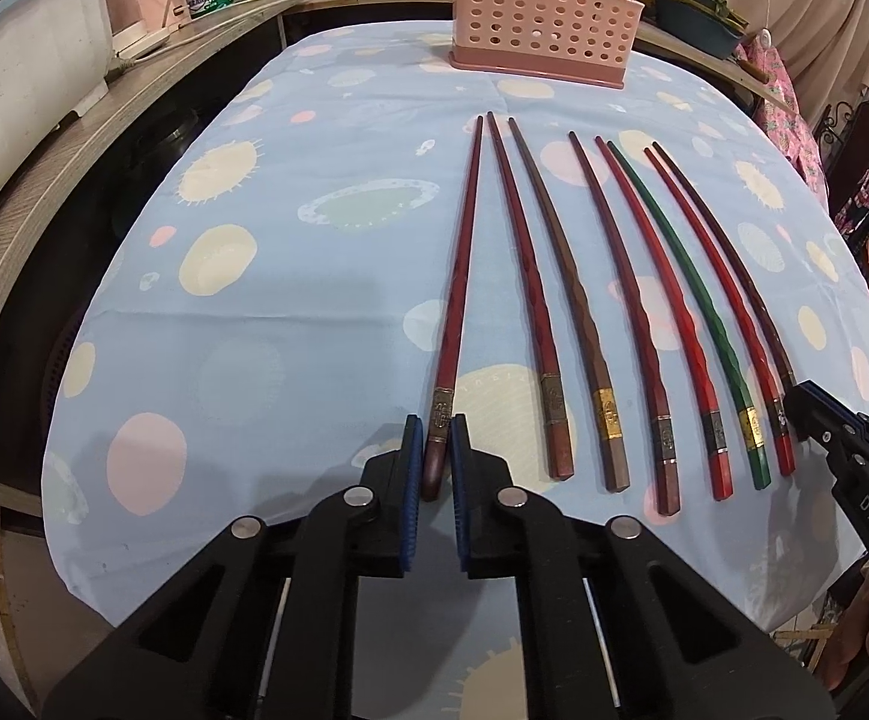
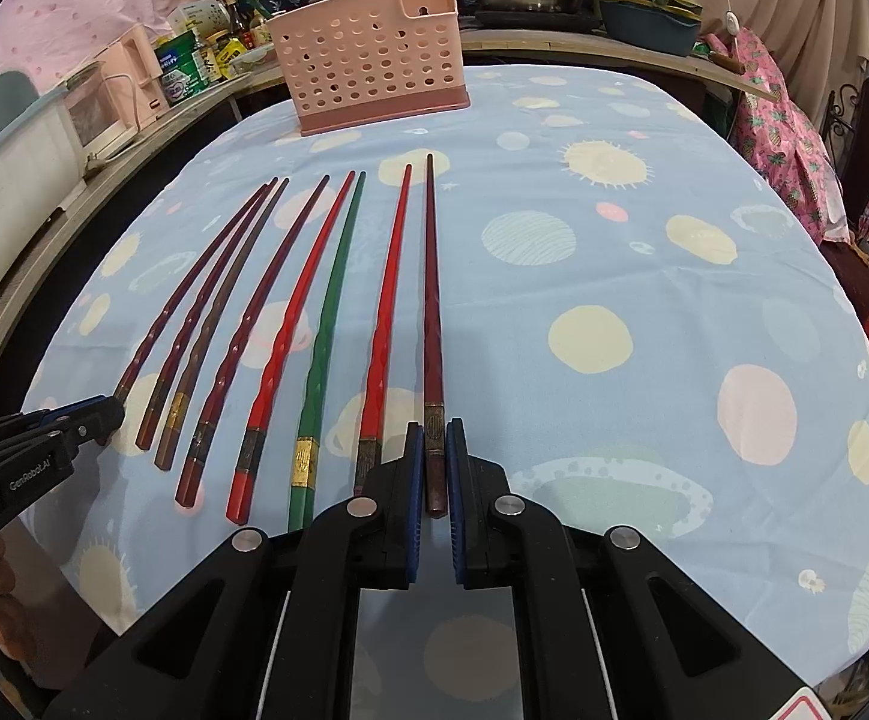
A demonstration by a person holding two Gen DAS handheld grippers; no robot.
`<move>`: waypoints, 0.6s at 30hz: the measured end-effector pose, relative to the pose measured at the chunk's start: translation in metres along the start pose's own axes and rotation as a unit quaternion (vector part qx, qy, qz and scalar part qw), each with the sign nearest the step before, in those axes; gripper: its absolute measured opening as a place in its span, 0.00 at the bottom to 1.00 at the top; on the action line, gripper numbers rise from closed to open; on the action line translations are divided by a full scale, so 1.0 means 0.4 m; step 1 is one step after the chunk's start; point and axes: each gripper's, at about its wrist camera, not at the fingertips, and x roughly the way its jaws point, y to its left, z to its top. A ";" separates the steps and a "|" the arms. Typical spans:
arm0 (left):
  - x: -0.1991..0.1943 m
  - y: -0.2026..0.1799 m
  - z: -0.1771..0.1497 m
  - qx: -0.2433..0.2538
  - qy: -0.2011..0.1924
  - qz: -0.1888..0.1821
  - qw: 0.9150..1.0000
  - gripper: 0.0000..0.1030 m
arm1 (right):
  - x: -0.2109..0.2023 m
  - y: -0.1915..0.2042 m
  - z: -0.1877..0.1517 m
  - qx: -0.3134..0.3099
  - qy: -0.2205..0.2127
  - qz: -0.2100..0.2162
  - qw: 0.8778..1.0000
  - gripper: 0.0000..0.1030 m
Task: Organize utensils
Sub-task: 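Close the left tool on the dark-red chopstick, then lift both held chopsticks and carry them above the pink holder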
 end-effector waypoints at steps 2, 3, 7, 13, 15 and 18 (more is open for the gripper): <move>0.000 0.000 0.001 0.000 0.001 0.000 1.000 0.08 | -0.005 0.001 -0.001 -0.001 0.001 0.001 1.000 0.07; 0.001 0.001 0.001 0.000 0.002 0.000 1.000 0.08 | -0.009 0.001 -0.001 -0.001 0.000 0.001 1.000 0.07; 0.000 0.000 0.002 0.000 0.004 0.000 1.000 0.08 | -0.024 -0.008 0.001 0.000 -0.007 -0.001 1.000 0.07; -0.010 -0.003 0.005 0.001 0.003 -0.002 1.000 0.07 | -0.057 -0.028 0.019 0.006 -0.025 -0.004 1.000 0.07; -0.020 -0.003 0.009 0.000 0.000 -0.002 1.000 0.07 | -0.070 -0.036 0.027 0.010 -0.032 -0.004 0.999 0.07; -0.037 -0.001 0.018 -0.003 -0.006 -0.005 1.000 0.07 | -0.091 -0.049 0.042 0.018 -0.043 -0.001 0.999 0.07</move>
